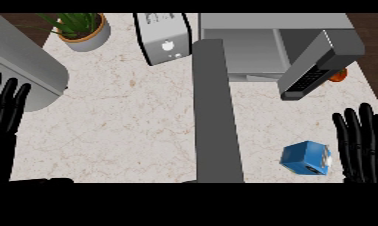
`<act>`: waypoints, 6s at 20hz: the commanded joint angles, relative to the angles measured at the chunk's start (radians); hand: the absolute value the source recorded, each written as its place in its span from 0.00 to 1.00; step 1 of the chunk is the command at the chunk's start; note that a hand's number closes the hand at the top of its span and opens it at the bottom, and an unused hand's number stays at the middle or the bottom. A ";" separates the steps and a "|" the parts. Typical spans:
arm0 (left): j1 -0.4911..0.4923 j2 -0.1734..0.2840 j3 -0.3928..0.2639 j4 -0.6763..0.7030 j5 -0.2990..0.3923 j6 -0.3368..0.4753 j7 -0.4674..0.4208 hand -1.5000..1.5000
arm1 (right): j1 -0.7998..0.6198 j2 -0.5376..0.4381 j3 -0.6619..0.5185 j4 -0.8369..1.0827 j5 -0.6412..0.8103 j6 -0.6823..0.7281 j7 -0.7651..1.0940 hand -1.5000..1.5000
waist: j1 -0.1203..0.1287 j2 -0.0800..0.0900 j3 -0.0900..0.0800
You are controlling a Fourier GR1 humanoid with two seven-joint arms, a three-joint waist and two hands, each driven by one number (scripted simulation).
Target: Pick up the milk, place it into the microwave and close the microwave
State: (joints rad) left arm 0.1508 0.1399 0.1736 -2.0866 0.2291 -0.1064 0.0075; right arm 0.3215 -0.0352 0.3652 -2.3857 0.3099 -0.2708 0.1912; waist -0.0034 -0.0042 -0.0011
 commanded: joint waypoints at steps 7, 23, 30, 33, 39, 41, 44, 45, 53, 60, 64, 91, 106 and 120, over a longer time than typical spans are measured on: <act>0.171 0.019 0.111 -0.096 0.130 -0.126 -0.020 0.00 | 0.159 -0.046 0.003 0.023 0.039 -0.064 -0.111 0.00 | 0.003 0.001 0.001; 0.306 -0.040 0.206 -0.157 0.206 -0.267 -0.051 0.00 | 0.119 -0.002 -0.236 0.406 -0.168 -0.113 -0.359 0.00 | 0.011 0.003 0.001; 0.223 -0.020 0.239 -0.110 0.216 -0.246 0.004 0.00 | 0.242 -0.056 -0.382 0.570 -0.341 0.017 -0.638 0.00 | -0.002 0.002 0.002; 0.272 -0.025 0.269 -0.148 0.246 -0.290 0.009 0.00 | 0.134 -0.017 -0.374 0.704 -0.298 -0.017 -0.639 0.00 | 0.008 0.003 0.001; 0.257 -0.056 0.278 -0.136 0.231 -0.319 0.005 0.00 | 0.079 -0.077 -0.479 0.851 -0.404 0.112 -0.744 0.00 | 0.006 0.003 0.001; 0.278 -0.053 0.312 -0.202 0.271 -0.308 0.049 0.00 | 0.066 -0.037 -0.436 0.903 -0.341 0.077 -0.794 0.00 | 0.008 0.003 0.001; 0.235 -0.135 0.209 -0.192 0.137 -0.294 0.034 0.00 | 0.016 -0.056 -0.464 0.916 -0.347 0.084 -0.773 0.00 | 0.005 0.004 0.001; 0.268 -0.037 0.360 -0.135 0.309 -0.369 0.017 0.00 | 0.094 -0.058 -0.464 0.903 -0.353 0.113 -0.823 0.00 | 0.007 0.003 0.001; 0.240 -0.106 0.312 -0.202 0.236 -0.347 0.069 0.00 | -0.098 -0.072 -0.566 1.268 -0.349 0.095 -0.995 0.00 | 0.007 0.004 0.002; 0.218 -0.135 0.332 -0.099 0.192 -0.412 -0.001 0.00 | -0.220 -0.095 -0.578 1.438 -0.347 0.141 -1.064 1.00 | 0.008 0.004 0.001; 0.185 -0.096 0.322 -0.193 0.241 -0.337 0.126 0.00 | -0.224 -0.083 -0.540 1.431 -0.316 0.153 -1.131 1.00 | 0.005 0.004 0.001; 0.225 -0.105 0.439 -0.108 0.289 -0.448 0.067 0.00 | -0.600 -0.077 -0.420 1.470 -0.257 0.306 -1.012 1.00 | 0.003 0.001 0.000; 0.199 -0.111 0.457 -0.085 0.293 -0.474 0.078 0.00 | -0.930 -0.028 -0.400 1.535 -0.084 -0.001 -0.730 1.00 | 0.023 0.007 0.001; 0.112 -0.031 0.470 -0.005 0.322 -0.487 0.088 0.00 | -1.278 -0.089 -0.539 2.088 -0.020 -0.239 -0.828 1.00 | 0.071 0.031 0.003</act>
State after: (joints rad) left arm 0.2935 0.0765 0.6364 -2.1203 0.5312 -0.5858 0.0965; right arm -0.8982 -0.1150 -0.1372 -0.3900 0.2870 -0.4322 -0.6109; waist 0.0520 0.0192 0.0016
